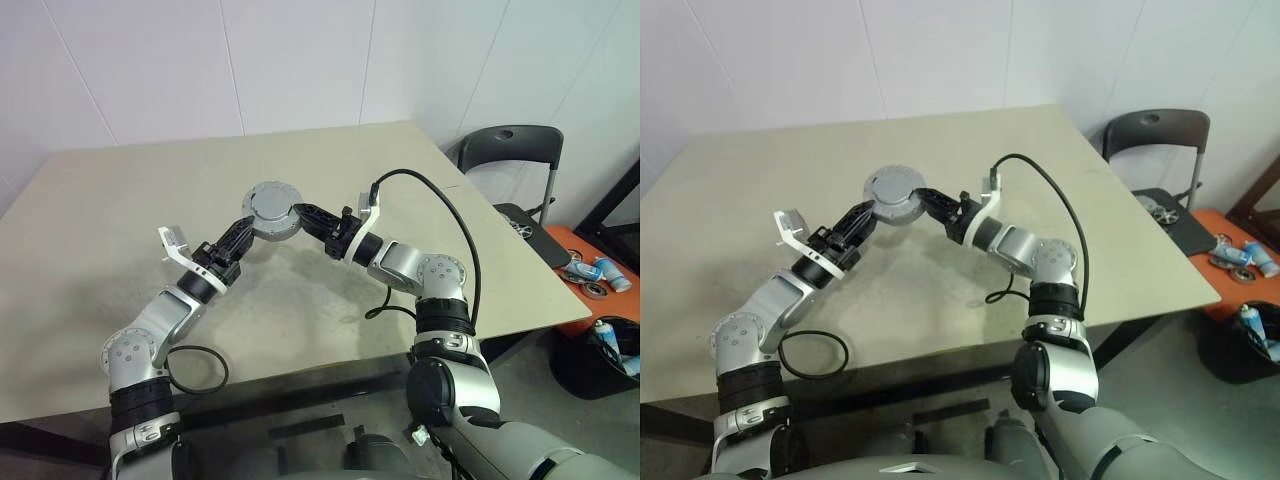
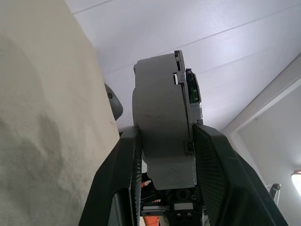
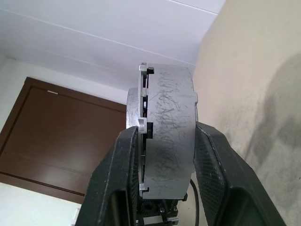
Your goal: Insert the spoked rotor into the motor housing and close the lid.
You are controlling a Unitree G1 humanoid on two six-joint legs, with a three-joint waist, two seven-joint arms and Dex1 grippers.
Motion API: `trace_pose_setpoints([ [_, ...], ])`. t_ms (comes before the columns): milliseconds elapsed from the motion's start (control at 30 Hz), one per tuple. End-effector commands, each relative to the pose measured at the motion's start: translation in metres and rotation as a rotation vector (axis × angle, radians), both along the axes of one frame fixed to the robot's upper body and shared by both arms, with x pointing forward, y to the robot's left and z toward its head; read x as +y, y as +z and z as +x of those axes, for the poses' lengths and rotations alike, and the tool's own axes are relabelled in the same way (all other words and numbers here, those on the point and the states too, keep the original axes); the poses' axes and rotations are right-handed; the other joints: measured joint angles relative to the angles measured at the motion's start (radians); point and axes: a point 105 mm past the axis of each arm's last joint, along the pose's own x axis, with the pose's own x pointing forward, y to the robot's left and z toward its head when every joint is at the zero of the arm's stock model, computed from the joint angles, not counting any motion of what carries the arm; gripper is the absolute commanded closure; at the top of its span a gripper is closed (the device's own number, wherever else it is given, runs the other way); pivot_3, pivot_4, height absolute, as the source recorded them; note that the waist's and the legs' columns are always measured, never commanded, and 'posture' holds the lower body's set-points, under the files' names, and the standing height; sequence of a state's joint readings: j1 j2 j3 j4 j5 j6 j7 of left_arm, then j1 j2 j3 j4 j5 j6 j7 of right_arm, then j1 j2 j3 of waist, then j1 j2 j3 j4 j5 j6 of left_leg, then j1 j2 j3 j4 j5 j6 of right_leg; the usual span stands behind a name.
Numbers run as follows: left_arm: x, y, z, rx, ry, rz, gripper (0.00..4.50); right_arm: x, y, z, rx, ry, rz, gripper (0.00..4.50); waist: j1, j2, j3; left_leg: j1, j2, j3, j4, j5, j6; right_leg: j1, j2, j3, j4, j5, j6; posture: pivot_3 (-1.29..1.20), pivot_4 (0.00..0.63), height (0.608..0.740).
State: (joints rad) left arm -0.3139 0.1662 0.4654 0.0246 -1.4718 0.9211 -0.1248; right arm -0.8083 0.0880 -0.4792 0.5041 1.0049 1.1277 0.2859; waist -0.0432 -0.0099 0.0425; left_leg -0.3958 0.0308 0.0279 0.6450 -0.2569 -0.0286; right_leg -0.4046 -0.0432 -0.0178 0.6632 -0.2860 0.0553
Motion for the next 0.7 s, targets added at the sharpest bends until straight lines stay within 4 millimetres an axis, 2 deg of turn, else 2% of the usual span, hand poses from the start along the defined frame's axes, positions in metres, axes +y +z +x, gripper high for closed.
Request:
trace_pose_setpoints([
  [33,-0.024,0.022,-0.003,-0.107,-0.093,0.032,3.20,0.017,0.018,-0.005,-0.056,0.063,0.003,3.21,0.000,0.000,0.000,0.000,0.000,0.000,0.000,0.000,0.000,0.000,0.000,0.000,0.000,0.000,0.000,0.00,0.000,0.740],
  [300,-0.029,0.024,-0.004,-0.112,-0.108,0.030,3.20,0.016,0.016,-0.004,-0.051,0.054,-0.007,3.21,0.000,0.000,0.000,0.000,0.000,0.000,0.000,0.000,0.000,0.000,0.000,0.000,0.000,0.000,0.000,0.00,0.000,0.740],
  [467,-0.027,0.024,-0.003,-0.114,-0.103,0.037,3.20,0.017,0.027,-0.010,-0.196,0.051,-0.054,3.21,0.000,0.000,0.000,0.000,0.000,0.000,0.000,0.000,0.000,0.000,0.000,0.000,0.000,0.000,0.000,0.00,0.000,0.740],
  [600,-0.026,0.023,-0.003,-0.113,-0.101,0.039,3.20,0.019,0.019,-0.007,-0.127,0.061,-0.059,1.91,0.000,0.000,0.000,0.000,0.000,0.000,0.000,0.000,0.000,0.000,0.000,0.000,0.000,0.000,0.000,0.00,0.000,0.740],
  [700,-0.025,0.022,-0.003,-0.112,-0.095,0.041,3.20,0.019,0.017,-0.006,-0.097,0.062,-0.033,1.91,0.000,0.000,0.000,0.000,0.000,0.000,0.000,0.000,0.000,0.000,0.000,0.000,0.000,0.000,0.000,0.00,0.000,0.740],
])
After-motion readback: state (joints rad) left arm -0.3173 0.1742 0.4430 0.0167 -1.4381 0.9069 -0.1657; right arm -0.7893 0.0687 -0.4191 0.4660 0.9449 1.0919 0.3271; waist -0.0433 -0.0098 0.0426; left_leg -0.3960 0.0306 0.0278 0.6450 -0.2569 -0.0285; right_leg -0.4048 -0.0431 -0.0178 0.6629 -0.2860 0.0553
